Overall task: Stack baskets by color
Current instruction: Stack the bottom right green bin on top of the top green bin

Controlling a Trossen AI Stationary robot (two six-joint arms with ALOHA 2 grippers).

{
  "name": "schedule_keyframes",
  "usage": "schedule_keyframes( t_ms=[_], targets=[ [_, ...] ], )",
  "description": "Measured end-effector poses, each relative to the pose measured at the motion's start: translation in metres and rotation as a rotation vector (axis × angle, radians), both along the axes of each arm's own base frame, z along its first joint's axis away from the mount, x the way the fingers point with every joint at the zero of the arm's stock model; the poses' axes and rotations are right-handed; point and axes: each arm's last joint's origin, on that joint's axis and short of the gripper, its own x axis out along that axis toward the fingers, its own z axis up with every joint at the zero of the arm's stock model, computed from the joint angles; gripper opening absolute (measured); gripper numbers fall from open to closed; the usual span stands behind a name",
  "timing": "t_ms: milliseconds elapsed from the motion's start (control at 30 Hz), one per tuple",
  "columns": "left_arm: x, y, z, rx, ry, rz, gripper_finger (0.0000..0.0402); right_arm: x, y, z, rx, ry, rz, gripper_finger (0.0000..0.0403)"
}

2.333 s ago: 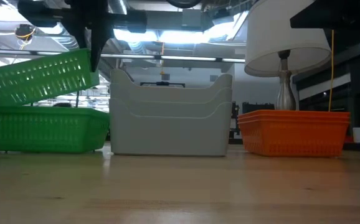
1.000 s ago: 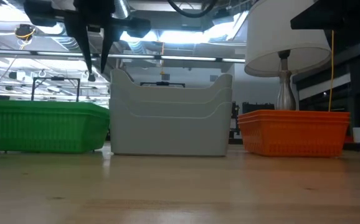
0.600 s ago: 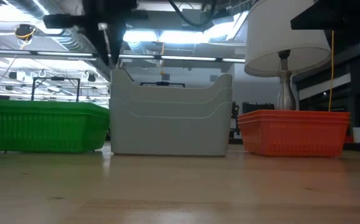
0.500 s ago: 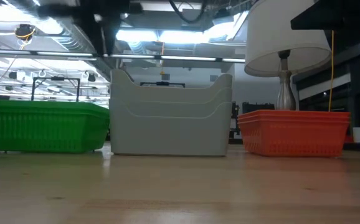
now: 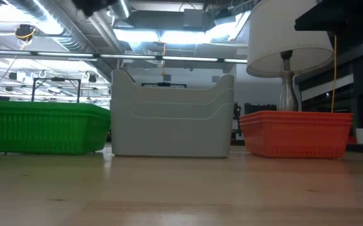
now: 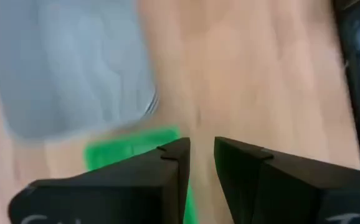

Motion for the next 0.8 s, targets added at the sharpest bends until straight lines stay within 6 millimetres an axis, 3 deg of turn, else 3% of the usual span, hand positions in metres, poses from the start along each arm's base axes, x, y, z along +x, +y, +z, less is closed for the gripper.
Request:
schedule_keyframes(
  t_ms=[100,200,333,533,667,800],
  targets=[
    [0.003,-0.016,-0.013,0.033,-0.099,-0.044,0.0065,0.0,0.0,0.0,0.002,0.001,0.004,0.0087],
    [0.001,-0.014,-0.036,0.098,-0.068,0.026,0.0065,0.0,0.0,0.0,0.002,0.001,0.004,0.0087],
    [0.0,0.007,-0.062,0.157,0.0,0.182,0.0065,0.0,0.0,0.0,0.002,0.001,0.004,0.0087],
    [0.008,0.048,-0.065,0.156,0.032,0.288,0.0065,0.0,0.0,0.0,0.001,0.001,0.004,0.0087],
    [0.012,0.067,-0.067,0.065,0.059,0.3,0.0065,0.0,0.0,0.0,0.0,0.002,0.004,0.0087],
    [0.015,0.07,-0.072,-0.085,0.115,0.254,0.0065,0.0,0.0,0.0,0.003,0.004,0.01,0.0087]
  ],
)
